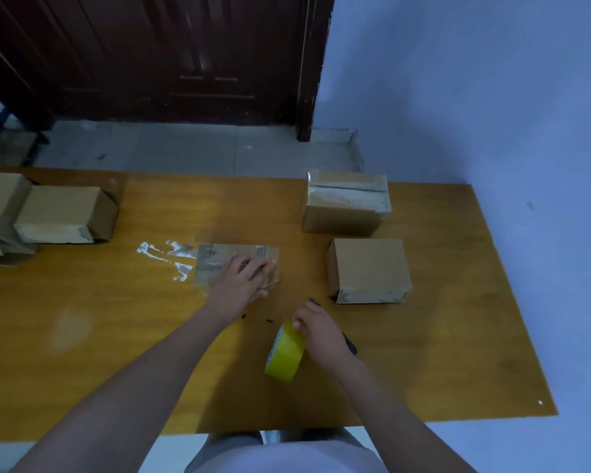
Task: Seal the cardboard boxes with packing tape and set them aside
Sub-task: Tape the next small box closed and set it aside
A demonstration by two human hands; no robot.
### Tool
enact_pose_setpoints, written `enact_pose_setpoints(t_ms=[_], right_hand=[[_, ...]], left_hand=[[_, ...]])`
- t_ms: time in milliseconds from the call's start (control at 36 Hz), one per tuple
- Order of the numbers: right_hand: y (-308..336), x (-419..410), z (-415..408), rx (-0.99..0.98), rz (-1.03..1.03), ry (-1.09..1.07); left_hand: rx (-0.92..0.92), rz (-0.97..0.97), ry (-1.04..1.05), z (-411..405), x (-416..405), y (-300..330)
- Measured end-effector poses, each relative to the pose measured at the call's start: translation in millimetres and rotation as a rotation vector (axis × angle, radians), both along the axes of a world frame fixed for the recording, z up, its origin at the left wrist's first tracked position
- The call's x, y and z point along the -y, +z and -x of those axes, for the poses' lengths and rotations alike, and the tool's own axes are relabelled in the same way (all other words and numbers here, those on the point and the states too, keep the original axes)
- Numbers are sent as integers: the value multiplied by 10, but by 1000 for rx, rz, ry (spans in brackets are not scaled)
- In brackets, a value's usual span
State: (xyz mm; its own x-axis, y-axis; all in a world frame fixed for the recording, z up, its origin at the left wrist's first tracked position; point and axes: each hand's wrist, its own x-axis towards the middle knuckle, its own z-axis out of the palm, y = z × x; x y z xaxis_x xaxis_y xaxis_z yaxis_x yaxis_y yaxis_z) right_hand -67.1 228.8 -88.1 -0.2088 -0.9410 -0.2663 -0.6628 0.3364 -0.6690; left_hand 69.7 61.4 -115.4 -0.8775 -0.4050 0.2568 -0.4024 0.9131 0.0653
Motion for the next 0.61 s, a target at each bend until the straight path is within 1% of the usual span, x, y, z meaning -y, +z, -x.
enact_pose_setpoints(t_ms=[83,222,278,333,361,417,472,556,611], right_hand=[[22,9,-16,-13,-21,13],[-1,0,-35,-3,-2,2],[-1,7,-32,1,2,1],[14,11,-33,-3,-11,2],[24,8,-35,-3,-16,1],[32,-3,-40,-1,-26,-1],[30,-11,-35,0,-40,-6],[29,-9,-15,-17,-56,-17],[18,-15,-7,-16,-58,-34]], left_hand=[[5,-74,17,28,-41,75],[91,-211,31,-10,-17,161],[65,-327,103,-18,-47,232],[-11,-474,236,40,-99,324],[-43,-505,299,96,-111,354],[0,-476,403,217,-119,401],[116,-427,476,327,-98,429],[284,-405,523,450,-42,428],[324,-409,543,508,1,409]])
